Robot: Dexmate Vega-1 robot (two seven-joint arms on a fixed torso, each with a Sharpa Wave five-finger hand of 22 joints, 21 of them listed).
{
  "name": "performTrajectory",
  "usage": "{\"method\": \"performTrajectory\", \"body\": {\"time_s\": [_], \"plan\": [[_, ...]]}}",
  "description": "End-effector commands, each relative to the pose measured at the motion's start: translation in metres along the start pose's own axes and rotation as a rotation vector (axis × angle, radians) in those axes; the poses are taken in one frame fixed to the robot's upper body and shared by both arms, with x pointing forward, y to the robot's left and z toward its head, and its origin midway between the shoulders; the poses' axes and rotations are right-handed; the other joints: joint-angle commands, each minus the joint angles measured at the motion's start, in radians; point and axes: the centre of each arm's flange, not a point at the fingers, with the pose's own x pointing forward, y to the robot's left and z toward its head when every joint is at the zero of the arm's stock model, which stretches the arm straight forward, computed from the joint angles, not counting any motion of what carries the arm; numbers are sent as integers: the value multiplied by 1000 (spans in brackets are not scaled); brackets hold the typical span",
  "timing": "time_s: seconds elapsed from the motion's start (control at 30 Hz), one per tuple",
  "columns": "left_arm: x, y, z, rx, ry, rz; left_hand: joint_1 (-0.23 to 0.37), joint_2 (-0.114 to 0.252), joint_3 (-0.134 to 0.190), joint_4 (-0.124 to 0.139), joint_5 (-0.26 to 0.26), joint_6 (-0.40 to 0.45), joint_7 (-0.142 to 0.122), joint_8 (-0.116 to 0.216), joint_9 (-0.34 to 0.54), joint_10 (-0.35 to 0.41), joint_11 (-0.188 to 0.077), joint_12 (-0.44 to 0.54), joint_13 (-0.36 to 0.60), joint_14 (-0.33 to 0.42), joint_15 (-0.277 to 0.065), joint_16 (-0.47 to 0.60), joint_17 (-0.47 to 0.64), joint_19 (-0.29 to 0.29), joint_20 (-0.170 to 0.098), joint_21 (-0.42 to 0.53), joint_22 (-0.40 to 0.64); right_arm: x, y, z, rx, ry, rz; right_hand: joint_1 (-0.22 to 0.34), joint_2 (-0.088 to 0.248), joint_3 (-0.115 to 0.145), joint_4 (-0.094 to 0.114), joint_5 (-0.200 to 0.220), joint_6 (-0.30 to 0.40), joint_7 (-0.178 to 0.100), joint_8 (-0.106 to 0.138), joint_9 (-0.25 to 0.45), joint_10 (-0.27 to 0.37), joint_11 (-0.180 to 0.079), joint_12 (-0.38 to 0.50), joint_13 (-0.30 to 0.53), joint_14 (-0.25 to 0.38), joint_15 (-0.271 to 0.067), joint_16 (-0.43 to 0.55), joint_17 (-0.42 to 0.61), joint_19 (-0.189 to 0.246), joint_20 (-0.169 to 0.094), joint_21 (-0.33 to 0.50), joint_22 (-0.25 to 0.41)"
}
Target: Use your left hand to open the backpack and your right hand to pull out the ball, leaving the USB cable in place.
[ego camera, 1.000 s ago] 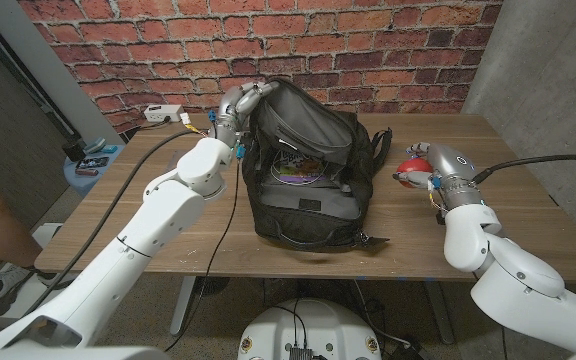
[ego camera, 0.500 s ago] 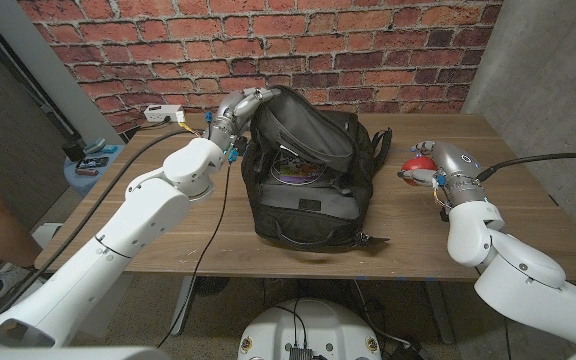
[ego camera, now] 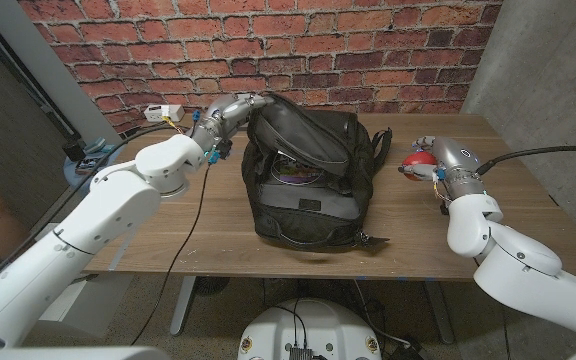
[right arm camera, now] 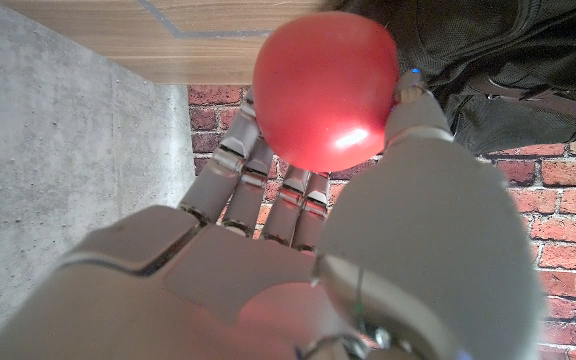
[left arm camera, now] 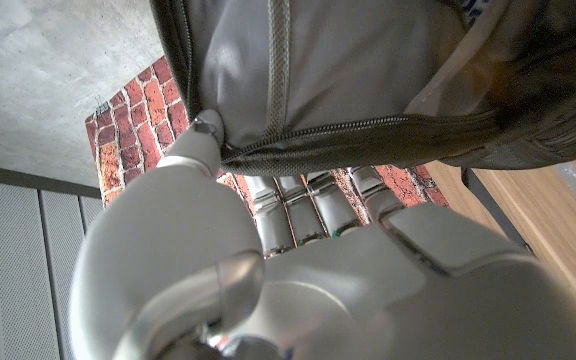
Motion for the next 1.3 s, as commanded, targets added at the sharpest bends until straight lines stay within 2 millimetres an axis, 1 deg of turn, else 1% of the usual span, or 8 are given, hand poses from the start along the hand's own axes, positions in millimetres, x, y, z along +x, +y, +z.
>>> {"method": "performTrajectory", "body": {"time_s": [0.03, 0.5, 0.57, 0.77, 0.97, 1.0, 1.13, 1.3], "plan": [[-10, 12, 5, 49, 71, -108, -1, 10, 2, 5, -4, -8, 0, -2, 6, -6, 4, -5, 6, -9, 1, -2, 1, -6, -1, -1, -1, 10, -1, 0, 0, -6, 1, 145, 134, -5, 0, -3, 4, 0, -4, 4, 7, -5, 5, 3, 47, -200, 2, 5, -1, -97, 8, 2], [-13, 19, 10, 87, 142, -206, -3, 12, 5, 3, -10, -12, 2, -1, 6, -9, 4, -9, 3, -20, 1, -7, -3, -10, 1, -2, -1, 15, 1, 0, 6, -10, 3, 148, 135, -7, 1, -4, 4, 0, -4, 4, 6, -5, 4, 4, 46, -200, -1, 7, -3, -97, 13, 2], [-11, 21, 9, 58, 164, -233, -4, 12, 5, 3, -11, -12, 3, -1, 5, -10, 5, -9, 3, -20, 2, -7, -4, -11, 1, -3, -1, 17, 2, 0, 9, -8, 2, 147, 135, -7, 1, -4, 4, -1, -4, 4, 7, -5, 4, 5, 47, -199, -1, 7, -4, -97, 13, 2], [-7, 23, 7, 17, 191, -295, -3, 13, 8, 2, -12, -17, 6, -1, 7, -14, 8, -11, 3, -26, 6, -10, -7, -16, 3, -4, -1, 25, 5, -1, 27, -8, 3, 149, 136, -8, 2, -4, 4, 1, -4, 4, 7, -5, 3, 5, 46, -199, -3, 8, -5, -97, 15, 2], [-3, 26, 5, 3, 218, -354, -5, 15, 9, 3, -14, -19, 10, -1, 6, -21, 13, -17, -1, -33, 12, -12, -9, -21, 8, -6, -1, 35, 6, 1, 5, -23, -11, 155, 140, -6, 0, -4, 4, -1, -4, 5, 8, -6, 3, 6, 47, -202, -4, 9, -7, -97, 17, 2], [-2, 26, 4, -2, 225, -369, -7, 15, 9, 4, -15, -21, 10, 0, 8, -28, 8, -23, -6, -37, 14, -14, -11, -22, 9, -6, -1, 37, 6, 1, 5, -26, -13, 156, 139, -6, 0, -4, 5, -1, -4, 5, 7, -6, 2, 6, 47, -202, -4, 10, -7, -97, 18, 2], [-3, 29, -1, -1, 251, -404, -16, 19, 10, 9, -18, -39, 4, -4, 8, -42, 27, -41, -25, -53, 27, -22, -20, -25, 11, -7, 0, 44, 8, 1, 1, -31, -16, 156, 140, -7, 0, -5, 5, -1, -4, 5, 7, -8, 2, 7, 48, -200, -4, 11, -8, -97, 19, 2], [-6, 33, -7, 0, 289, -421, -23, 20, 12, 11, -20, -50, 7, -5, 10, -62, 35, -60, -39, -85, 44, -33, -30, -35, 19, -11, 0, 50, 11, 0, 9, -32, -18, 158, 140, -8, 0, -5, 5, -2, -4, 5, 8, -7, 2, 7, 47, -200, -5, 12, -9, -97, 21, 2]]}}
